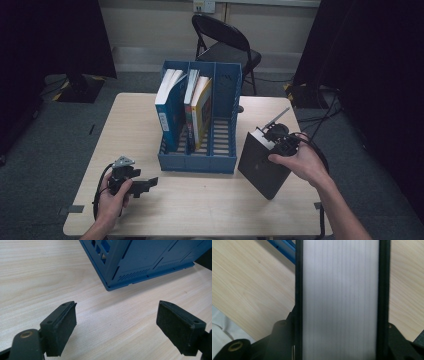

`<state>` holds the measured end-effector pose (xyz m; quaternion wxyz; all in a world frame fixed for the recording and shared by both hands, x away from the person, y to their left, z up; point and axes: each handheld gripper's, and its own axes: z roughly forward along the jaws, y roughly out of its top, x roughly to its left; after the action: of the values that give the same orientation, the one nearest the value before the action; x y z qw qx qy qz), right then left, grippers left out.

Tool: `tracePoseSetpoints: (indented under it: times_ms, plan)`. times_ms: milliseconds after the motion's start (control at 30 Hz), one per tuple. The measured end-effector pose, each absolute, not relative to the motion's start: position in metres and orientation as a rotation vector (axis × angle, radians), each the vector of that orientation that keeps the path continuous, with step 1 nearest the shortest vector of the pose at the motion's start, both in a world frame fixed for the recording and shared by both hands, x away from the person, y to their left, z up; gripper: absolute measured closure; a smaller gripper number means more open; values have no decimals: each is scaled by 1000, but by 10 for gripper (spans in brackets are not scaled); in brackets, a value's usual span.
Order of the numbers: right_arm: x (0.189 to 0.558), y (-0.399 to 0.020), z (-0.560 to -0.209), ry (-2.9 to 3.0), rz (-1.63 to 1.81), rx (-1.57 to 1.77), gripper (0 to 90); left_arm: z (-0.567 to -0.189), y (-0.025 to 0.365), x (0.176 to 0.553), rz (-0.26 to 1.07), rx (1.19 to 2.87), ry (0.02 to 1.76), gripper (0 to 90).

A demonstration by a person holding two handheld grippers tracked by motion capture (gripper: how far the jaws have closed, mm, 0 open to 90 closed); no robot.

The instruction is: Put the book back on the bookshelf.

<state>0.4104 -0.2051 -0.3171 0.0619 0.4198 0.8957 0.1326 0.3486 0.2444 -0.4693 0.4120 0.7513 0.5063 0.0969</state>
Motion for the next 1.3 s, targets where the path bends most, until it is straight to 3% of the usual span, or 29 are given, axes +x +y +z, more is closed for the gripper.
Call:
tracePoseSetpoints:
  times_ms: [400,1300]
  plan:
    - [409,-210,-305,2683,423,1325,536,-469,246,349,234,1885,1274,161]
    - [407,-212,-222,2547,577,1301,537,-471,245,350,262,1917,1278,159]
